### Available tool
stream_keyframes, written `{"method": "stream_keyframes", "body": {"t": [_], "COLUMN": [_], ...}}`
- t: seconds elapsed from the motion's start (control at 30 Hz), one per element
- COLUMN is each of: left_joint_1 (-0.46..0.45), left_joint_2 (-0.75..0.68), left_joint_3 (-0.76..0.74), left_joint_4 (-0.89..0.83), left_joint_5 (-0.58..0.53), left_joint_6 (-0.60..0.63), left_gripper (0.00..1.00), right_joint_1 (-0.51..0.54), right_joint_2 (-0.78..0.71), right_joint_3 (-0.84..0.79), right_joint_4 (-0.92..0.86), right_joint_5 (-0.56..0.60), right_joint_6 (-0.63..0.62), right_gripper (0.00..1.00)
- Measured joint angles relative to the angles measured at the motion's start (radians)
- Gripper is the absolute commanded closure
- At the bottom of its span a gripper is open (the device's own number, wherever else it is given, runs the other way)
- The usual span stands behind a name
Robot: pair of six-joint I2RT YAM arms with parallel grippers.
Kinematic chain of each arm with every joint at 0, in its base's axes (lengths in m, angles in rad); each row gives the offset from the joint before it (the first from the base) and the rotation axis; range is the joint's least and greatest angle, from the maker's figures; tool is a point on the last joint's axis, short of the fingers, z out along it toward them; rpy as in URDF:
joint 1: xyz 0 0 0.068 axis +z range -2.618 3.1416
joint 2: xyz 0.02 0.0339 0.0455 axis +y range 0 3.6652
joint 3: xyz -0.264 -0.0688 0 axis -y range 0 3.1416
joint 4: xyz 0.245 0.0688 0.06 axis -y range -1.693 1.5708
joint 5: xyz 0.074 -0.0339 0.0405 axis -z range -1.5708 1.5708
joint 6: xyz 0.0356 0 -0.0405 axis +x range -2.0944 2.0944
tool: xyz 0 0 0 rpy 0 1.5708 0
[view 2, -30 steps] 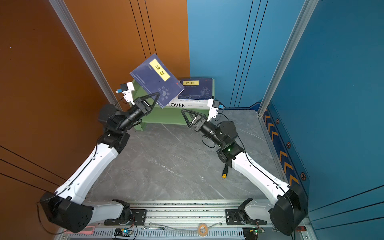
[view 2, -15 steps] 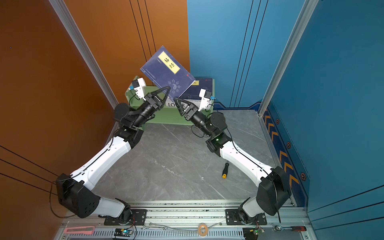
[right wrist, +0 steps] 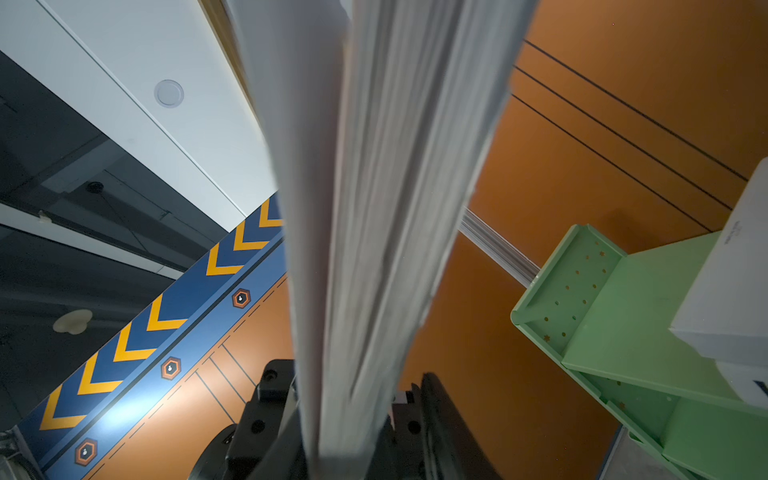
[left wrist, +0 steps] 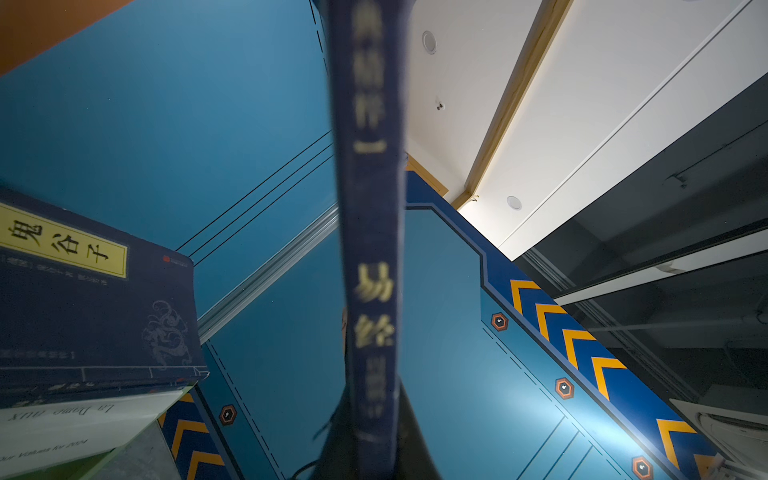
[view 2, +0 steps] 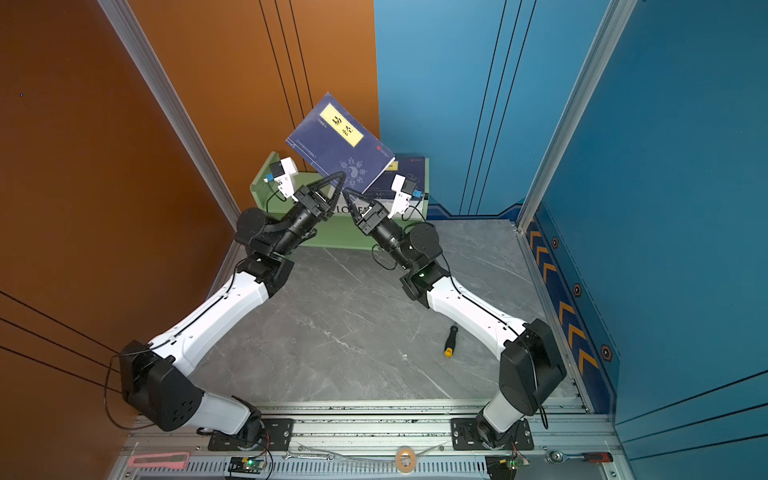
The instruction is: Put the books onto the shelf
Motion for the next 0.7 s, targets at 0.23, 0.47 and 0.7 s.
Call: {"method": "stream_keyframes", "body": {"t": [0.23,0.47,0.7], "left_joint_1": [-0.006,-0.006,-0.003], "left_joint_2": [0.023,0.026,0.03], "left_joint_3": [0.0,0.0,0.0], "left_joint_4": [0.015,0.019,0.026], "left_joint_5": [-0.002,-0.004,-0.001], "left_joint_6": [-0.026,-0.032,-0.038], "left_gripper": [0.87,0.81,0.66], "right_joint_1": [0.001,-0.002,-0.021], "right_joint_2": [0.0,0.0,-0.009], "right_joint_3": [0.0,0.0,-0.005], "right_joint_4": [0.0,0.005,-0.017], "right_joint_5": [0.024,0.028,0.008], "right_joint_6": [0.003,0.007,0.006], "right_gripper": [0.82,0.92,0.92]}}
